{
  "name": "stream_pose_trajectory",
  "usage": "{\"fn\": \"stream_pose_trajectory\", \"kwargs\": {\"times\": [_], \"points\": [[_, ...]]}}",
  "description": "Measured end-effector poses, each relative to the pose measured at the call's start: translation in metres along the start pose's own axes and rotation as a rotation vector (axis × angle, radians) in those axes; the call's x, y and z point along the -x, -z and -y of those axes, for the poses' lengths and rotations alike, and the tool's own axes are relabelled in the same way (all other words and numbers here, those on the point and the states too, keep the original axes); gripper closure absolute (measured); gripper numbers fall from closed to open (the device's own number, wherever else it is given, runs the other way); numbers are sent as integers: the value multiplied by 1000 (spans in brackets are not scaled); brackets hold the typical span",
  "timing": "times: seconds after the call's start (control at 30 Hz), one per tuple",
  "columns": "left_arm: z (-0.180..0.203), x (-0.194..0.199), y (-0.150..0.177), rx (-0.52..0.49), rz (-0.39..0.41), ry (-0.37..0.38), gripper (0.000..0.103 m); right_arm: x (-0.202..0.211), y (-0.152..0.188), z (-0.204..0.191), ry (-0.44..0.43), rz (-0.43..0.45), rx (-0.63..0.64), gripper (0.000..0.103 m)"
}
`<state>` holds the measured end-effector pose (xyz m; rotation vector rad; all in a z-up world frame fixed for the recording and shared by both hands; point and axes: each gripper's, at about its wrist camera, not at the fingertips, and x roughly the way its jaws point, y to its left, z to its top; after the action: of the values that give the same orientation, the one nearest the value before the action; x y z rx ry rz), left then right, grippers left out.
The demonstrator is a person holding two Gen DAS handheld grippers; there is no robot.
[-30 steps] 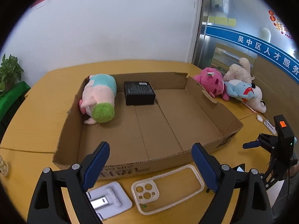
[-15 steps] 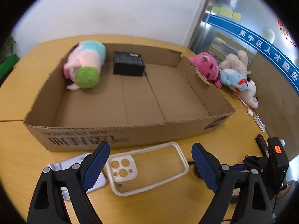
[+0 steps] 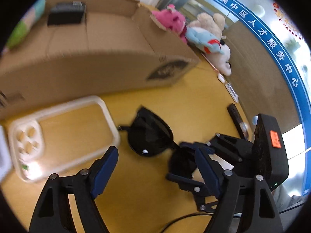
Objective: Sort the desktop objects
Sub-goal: 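Move the right gripper down to the black sunglasses on the table, then close the right gripper on the sunglasses frame and lift them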
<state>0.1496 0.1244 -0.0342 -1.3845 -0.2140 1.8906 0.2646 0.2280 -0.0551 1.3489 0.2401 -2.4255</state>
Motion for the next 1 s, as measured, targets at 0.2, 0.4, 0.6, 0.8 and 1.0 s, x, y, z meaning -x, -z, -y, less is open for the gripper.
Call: {"fn": "stream_pose_trajectory", "kwargs": {"times": [0.2,0.4,0.6,0.8,1.0], "points": [[3,-26,4,12,-60,53,54,-1,1,16,-123,48,-180,52],[12,-33,7,-21,-78,94,62,-4,0,16,-141,71,-242,53],[17,-17,2,-37,-39,110,62,5,-5,15,-121,111,-263,53],[37,16,-34,-130,38,75,68,31,-30,13,-55,222,-232,54],[60,49,-71,-238,123,54,68,61,-64,20,9,345,-212,54]]}}
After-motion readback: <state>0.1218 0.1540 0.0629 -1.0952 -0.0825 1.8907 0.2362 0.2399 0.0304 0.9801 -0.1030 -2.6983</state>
